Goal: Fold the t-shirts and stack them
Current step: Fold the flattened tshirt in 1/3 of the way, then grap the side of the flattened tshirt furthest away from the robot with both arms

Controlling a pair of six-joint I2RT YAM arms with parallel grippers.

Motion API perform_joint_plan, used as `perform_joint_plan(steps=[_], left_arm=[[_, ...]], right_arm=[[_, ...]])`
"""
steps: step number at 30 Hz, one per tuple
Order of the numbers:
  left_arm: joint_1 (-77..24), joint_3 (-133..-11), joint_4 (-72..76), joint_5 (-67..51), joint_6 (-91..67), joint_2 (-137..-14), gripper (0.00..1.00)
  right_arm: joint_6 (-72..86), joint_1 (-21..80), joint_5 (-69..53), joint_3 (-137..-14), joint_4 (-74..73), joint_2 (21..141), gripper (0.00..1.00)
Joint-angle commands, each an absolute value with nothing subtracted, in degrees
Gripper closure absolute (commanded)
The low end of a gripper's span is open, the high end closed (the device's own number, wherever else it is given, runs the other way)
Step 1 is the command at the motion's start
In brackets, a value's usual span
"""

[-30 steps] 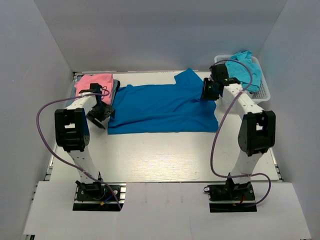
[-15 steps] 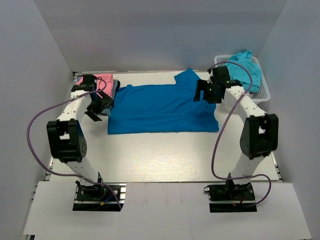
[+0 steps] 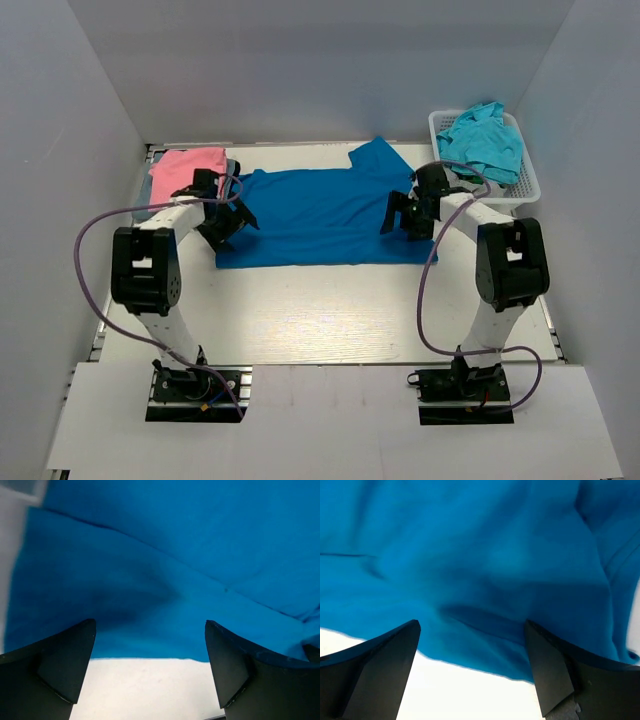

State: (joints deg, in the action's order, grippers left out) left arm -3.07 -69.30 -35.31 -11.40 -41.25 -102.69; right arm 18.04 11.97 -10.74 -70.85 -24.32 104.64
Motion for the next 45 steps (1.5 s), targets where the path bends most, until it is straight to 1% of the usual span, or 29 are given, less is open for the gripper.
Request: perform_joint_plan(steps=[1, 4, 6, 8, 9, 10, 11, 13, 14, 15, 16, 17, 18, 19, 21, 23, 24, 26, 27, 29, 30, 32, 34, 35, 36, 40, 42, 44, 45], left_arm=[[-4.9, -69.5, -32.4, -13.0, -39.5, -104.1, 0.0], [-6.1, -65.8, -31.7, -10.8, -38.9, -104.1, 0.0], [-6.1, -62.4, -31.7, -10.8, -37.7, -104.1, 0.0], [-6.7, -59.3, -35.1, -9.0, -37.2, -103.5, 0.0], [-7.3, -57.8, -36.6, -8.4, -37.2, -102.4, 0.0], [-7.3, -55.9, -36.7, -7.8, -38.0, -101.1, 0.0], [-7.3, -51.7, -37.2, -7.8, -38.5, -97.2, 0.0], [-7.8, -47.3, -37.7, -8.4, -40.3, -92.1, 0.0], [-8.3, -42.9, -37.7, -9.3, -40.3, -89.3, 0.0], [-8.3, -41.0, -38.6, -10.1, -40.9, -86.3, 0.0], [-8.3, -37.5, -40.0, -11.5, -41.6, -80.1, 0.0], [-8.9, -36.0, -40.9, -12.0, -41.6, -76.9, 0.0], [-8.9, -34.9, -42.3, -12.0, -42.2, -73.8, 0.0], [-8.9, -34.0, -43.8, -12.7, -42.2, -67.6, 0.0], [-8.9, -33.5, -47.3, -13.7, -43.2, -62.3, 0.0], [-8.9, -35.1, -47.8, -13.7, -44.5, -56.8, 0.0], [-8.9, -36.5, -47.8, -13.2, -44.5, -56.1, 0.0], [-8.9, -42.0, -47.0, -10.2, -44.5, -56.1, 0.0], [-8.9, -46.3, -47.0, -5.8, -45.0, -58.5, 0.0], [-8.3, -50.3, -47.6, 0.7, -45.0, -61.9, 0.0], [-7.7, -53.4, -47.6, 2.4, -45.0, -63.9, 0.0], [-7.6, -58.9, -48.4, 6.7, -44.5, -71.0, 0.0], [-7.6, -62.1, -48.4, 8.9, -43.2, -78.4, 0.0], [-7.6, -63.3, -47.6, 12.4, -42.5, -80.7, 0.0], [-7.6, -65.6, -47.0, 13.4, -41.8, -82.9, 0.0], [-7.1, -68.9, -43.0, 17.9, -39.4, -90.6, 0.0], [-7.1, -69.6, -39.9, 17.9, -38.0, -93.7, 0.0], [-7.1, -71.4, -37.3, 17.4, -36.7, -96.7, 0.0], [-7.1, -71.5, -36.7, 16.9, -36.7, -97.8, 0.0]], right_arm=[[21.6, 11.4, -9.7, -67.8, -20.7, 105.3, 0.1], [23.4, 11.2, -9.0, -62.9, -19.3, 102.6, 0.1], [24.3, 10.6, -8.7, -57.4, -19.1, 100.6, 0.1], [25.4, 10.6, -7.2, -53.6, -19.6, 98.0, 0.1], [26.4, 10.5, -6.3, -49.6, -20.1, 94.6, 0.1], [26.5, 10.5, -6.3, -49.6, -20.9, 94.6, 0.1], [28.3, 10.6, -6.2, -46.6, -21.7, 90.7, 0.1], [29.5, 10.8, -6.5, -43.6, -24.4, 87.6, 0.1], [31.0, 11.2, -6.2, -39.0, -25.3, 81.7, 0.1], [31.6, 11.1, -5.7, -37.3, -26.2, 79.4, 0.1], [32.1, 11.2, -3.8, -35.0, -30.4, 72.4, 0.1], [33.2, 11.2, -3.0, -33.8, -32.4, 69.7, 0.1], [33.4, 11.1, -2.4, -33.4, -35.9, 67.3, 0.1], [33.4, 11.2, -2.0, -32.4, -37.5, 62.5, 0.1], [32.0, 11.2, -2.6, -32.3, -41.7, 54.7, 0.1], [30.7, 11.3, -4.0, -33.7, -43.1, 52.4, 0.1], [29.8, 11.3, -4.8, -35.5, -43.3, 51.1, 0.1], [29.2, 11.5, -5.3, -38.7, -41.8, 51.3, 0.1], [28.3, 11.4, -5.8, -41.5, -41.4, 52.5, 0.1], [27.0, 11.8, -5.6, -43.2, -38.6, 54.6, 0.1], [26.5, 11.7, -5.1, -46.5, -38.1, 56.3, 0.1], [25.6, 11.7, -4.1, -50.9, -36.0, 60.0, 0.1], [24.1, 12.0, -2.2, -54.2, -33.9, 62.9, 0.1], [23.7, 11.9, -1.1, -55.6, -33.7, 64.0, 0.1], [21.9, 11.9, 2.2, -59.9, -33.3, 65.9, 0.1], [20.0, 11.9, 5.4, -65.6, -32.0, 74.1, 0.1], [19.3, 11.9, 5.8, -67.7, -29.6, 77.1, 0.1], [17.9, 11.8, 6.7, -71.3, -29.2, 83.5, 0.1], [17.8, 12.0, 7.0, -72.4, -29.4, 85.0, 0.1]])
